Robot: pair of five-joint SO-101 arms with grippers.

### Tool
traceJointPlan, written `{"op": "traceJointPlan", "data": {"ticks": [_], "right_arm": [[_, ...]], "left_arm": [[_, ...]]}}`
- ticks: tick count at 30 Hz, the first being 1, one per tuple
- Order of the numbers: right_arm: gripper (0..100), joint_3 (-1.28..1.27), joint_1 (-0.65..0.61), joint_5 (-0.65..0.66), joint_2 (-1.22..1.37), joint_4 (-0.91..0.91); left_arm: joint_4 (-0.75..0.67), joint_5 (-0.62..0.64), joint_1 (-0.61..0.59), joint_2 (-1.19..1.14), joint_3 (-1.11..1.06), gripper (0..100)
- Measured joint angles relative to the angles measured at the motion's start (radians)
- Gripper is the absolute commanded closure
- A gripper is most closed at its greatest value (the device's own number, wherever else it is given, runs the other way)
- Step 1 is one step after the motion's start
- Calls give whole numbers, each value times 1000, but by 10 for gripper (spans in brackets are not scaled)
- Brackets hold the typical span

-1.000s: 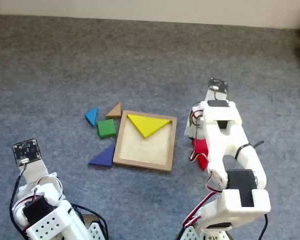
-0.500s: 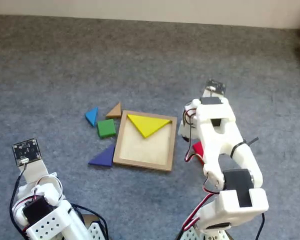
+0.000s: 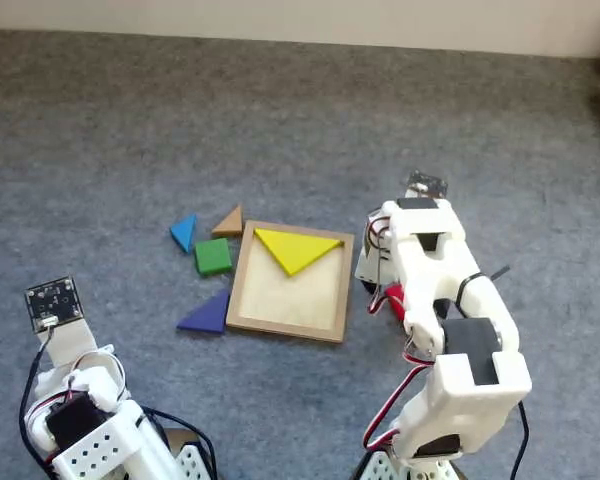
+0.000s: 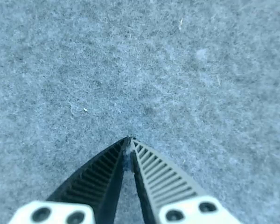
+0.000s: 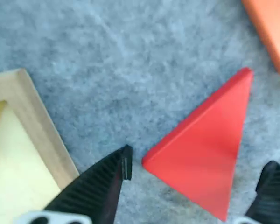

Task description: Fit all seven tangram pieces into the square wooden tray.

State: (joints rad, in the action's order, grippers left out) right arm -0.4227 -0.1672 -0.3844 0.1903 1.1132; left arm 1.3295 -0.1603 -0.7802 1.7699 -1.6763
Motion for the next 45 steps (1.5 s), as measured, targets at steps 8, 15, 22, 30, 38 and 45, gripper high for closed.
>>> {"op": "traceJointPlan", "data": {"ticks": [8,15,22,30,38,45], "right_arm": [[755,0,5,0,0,0],[770,0,11,0,0,2],[771,0,21,37,0,2],[771,0,44,49,-3,2],[771,-54,51,49,-180,0],[769,-97,-5,51,-241,0]], "left_arm": [[0,0,0,0,0,992],[0,0,0,0,0,992],[0,0,0,0,0,992],[0,0,0,0,0,992],[0,0,0,0,0,992],[0,0,0,0,0,992]]}}
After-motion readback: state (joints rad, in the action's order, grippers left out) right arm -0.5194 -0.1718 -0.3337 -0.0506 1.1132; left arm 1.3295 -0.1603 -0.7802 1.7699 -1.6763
